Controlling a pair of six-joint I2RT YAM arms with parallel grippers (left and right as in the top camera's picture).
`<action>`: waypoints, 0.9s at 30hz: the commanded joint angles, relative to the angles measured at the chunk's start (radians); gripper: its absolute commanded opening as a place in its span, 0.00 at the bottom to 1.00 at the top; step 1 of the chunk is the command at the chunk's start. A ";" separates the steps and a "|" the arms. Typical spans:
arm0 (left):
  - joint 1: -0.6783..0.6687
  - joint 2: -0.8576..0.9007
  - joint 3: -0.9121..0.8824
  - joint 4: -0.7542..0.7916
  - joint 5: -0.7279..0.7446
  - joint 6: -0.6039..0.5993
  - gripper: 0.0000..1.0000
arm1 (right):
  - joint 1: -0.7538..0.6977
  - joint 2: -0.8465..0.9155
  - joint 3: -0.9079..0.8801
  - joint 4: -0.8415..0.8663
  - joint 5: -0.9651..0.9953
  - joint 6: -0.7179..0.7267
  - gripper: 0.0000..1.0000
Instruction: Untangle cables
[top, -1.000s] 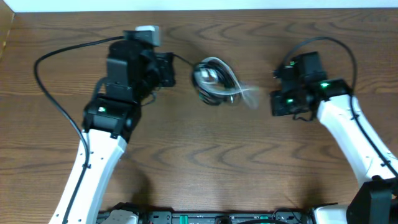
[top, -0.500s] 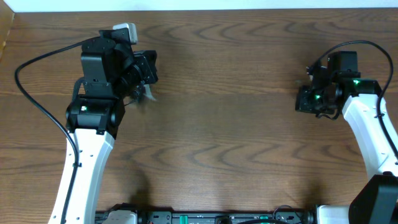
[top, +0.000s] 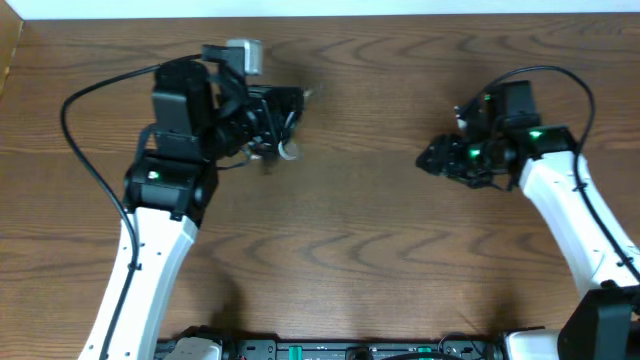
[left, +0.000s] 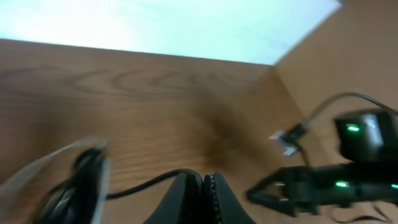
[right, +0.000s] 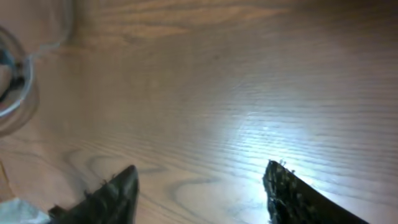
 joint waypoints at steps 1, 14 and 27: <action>-0.073 -0.023 0.009 0.047 0.042 -0.016 0.08 | 0.087 -0.003 -0.006 0.029 0.103 0.228 0.66; -0.185 -0.023 0.009 0.116 0.039 -0.023 0.09 | 0.266 -0.003 -0.006 0.117 0.239 0.449 0.63; -0.185 -0.024 0.010 0.168 0.039 -0.027 0.08 | 0.315 -0.003 -0.116 0.218 0.243 0.512 0.01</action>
